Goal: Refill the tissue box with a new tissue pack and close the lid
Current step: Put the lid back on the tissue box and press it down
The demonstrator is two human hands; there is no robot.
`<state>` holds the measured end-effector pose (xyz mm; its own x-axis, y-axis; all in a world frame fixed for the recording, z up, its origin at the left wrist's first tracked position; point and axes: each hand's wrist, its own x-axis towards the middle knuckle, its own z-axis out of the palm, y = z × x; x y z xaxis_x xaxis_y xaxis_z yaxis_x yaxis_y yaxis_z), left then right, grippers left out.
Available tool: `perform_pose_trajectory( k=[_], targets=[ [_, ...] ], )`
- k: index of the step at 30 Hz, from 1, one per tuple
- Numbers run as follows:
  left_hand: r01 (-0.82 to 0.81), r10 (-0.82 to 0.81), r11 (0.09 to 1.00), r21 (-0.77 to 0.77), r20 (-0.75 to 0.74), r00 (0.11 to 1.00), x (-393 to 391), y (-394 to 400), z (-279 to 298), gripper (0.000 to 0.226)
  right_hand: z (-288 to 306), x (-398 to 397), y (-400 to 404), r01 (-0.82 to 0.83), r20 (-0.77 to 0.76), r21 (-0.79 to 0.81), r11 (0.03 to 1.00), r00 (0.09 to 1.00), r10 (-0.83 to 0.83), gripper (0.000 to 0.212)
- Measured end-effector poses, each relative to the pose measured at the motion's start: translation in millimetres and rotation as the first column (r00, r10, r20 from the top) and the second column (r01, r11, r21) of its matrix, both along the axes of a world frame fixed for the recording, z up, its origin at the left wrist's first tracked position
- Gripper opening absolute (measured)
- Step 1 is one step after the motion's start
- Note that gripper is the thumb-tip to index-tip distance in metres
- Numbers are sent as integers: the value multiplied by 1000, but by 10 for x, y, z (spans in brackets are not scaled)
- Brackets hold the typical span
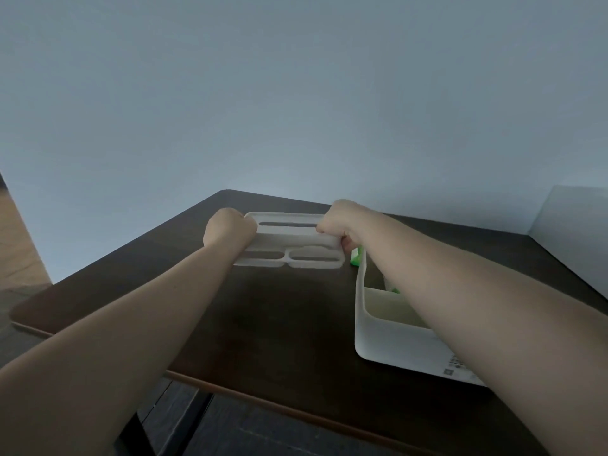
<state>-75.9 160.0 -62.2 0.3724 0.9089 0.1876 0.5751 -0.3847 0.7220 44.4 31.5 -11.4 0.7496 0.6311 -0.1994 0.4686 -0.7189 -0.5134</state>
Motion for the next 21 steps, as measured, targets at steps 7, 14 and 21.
perform_pose_trajectory(
  k=[7,14,21],
  targets=[
    [89,-89,996,6,36,995,44,-356,356,36,372,217,-465,179,-9,233,956,983,-182,18],
    [183,-185,982,41,60,981,271,-938,577,37,487,414,-1199,257,-12,224,940,965,-261,22],
    [244,-244,968,58,-5,970,552,-1328,521,35,297,603,-1841,331,-13,161,930,943,-334,21]
  ],
)
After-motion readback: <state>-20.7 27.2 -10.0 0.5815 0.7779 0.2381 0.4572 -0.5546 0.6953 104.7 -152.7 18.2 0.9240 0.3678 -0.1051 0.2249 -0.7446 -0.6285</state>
